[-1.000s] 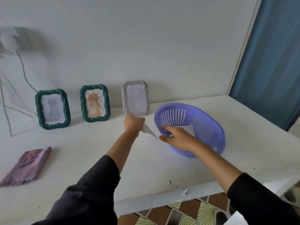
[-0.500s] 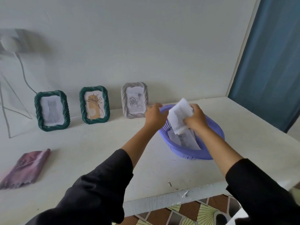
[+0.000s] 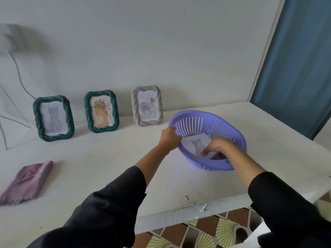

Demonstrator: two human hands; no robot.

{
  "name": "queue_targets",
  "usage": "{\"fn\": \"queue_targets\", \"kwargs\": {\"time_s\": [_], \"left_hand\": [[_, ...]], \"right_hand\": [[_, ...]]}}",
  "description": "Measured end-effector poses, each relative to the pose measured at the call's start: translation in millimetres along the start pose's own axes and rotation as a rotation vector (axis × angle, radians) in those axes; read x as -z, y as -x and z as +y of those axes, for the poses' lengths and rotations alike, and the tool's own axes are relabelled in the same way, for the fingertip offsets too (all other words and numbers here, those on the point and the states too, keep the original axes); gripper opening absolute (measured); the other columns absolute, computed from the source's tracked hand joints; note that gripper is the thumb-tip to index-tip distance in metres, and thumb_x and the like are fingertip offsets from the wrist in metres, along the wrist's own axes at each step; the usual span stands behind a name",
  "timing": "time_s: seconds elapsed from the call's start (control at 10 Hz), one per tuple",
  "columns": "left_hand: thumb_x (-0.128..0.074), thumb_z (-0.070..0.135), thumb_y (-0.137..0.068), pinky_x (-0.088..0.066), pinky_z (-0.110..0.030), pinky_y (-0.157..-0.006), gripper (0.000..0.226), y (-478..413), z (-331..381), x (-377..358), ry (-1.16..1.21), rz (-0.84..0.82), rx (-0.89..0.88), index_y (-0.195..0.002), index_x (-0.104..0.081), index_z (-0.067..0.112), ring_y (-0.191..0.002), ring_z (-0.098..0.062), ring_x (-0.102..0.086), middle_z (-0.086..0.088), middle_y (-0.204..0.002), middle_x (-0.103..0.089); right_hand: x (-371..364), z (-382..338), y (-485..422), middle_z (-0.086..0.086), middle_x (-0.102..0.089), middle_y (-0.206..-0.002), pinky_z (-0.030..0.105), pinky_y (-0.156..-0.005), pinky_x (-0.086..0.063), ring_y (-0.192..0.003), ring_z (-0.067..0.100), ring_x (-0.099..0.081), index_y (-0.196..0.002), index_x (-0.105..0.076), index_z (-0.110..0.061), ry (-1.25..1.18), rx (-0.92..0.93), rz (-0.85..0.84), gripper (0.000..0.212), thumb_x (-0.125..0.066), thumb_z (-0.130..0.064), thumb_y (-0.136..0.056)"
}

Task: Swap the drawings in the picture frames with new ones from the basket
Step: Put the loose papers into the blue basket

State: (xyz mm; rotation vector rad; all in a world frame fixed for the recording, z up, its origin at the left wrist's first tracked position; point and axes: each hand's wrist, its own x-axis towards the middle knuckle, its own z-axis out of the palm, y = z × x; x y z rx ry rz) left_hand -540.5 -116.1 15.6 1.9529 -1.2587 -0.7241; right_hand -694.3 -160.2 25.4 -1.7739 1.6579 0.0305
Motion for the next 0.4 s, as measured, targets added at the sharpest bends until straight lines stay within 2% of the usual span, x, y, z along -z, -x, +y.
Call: {"fn": "queue_targets", "kwargs": {"time_s": [0.1,0.2,0.3,0.4], "left_hand": [[-0.049,0.007,-0.09,-0.037,-0.022,-0.081,0.054,-1,0,0,0.012,0.002,-0.002,-0.142,-0.036,0.009,-0.123,-0.027,-0.048,-0.015,-0.144,-0.038],[-0.05,0.009,-0.091,-0.037,-0.023,-0.081,0.054,-1,0,0,-0.005,-0.003,-0.005,-0.143,-0.035,0.009,-0.124,-0.027,-0.048,-0.014,-0.144,-0.038],[-0.051,0.013,-0.092,-0.04,-0.025,-0.086,0.055,-3,-1,0,-0.02,-0.025,-0.017,-0.144,-0.034,0.009,-0.125,-0.028,-0.046,-0.014,-0.145,-0.036],[-0.049,0.024,-0.095,-0.037,-0.032,-0.101,0.052,2,-4,5,-0.091,-0.04,-0.046,-0.143,-0.034,0.008,-0.129,-0.03,-0.042,-0.016,-0.145,-0.038]], "right_hand": [[5,0,-1,0.013,-0.05,-0.115,0.033,-0.077,-0.041,-0.094,0.028,-0.047,-0.132,-0.041,-0.007,0.083,-0.038,-0.059,0.066,-0.073,-0.027,-0.078],[4,-3,-2,0.016,-0.048,-0.132,0.036,-0.081,-0.042,-0.11,0.034,-0.052,-0.139,-0.034,-0.008,0.099,-0.046,-0.051,0.07,-0.069,-0.029,-0.081],[-1,-3,-4,0.016,-0.043,-0.139,0.038,-0.093,-0.044,-0.122,0.036,-0.048,-0.141,-0.03,-0.009,0.142,-0.037,-0.06,0.064,-0.061,-0.026,-0.088],[-5,-4,-10,0.017,-0.039,-0.143,0.039,-0.1,-0.041,-0.125,0.035,-0.046,-0.143,-0.025,-0.006,0.216,-0.055,-0.001,0.06,-0.052,-0.026,-0.093]]}}
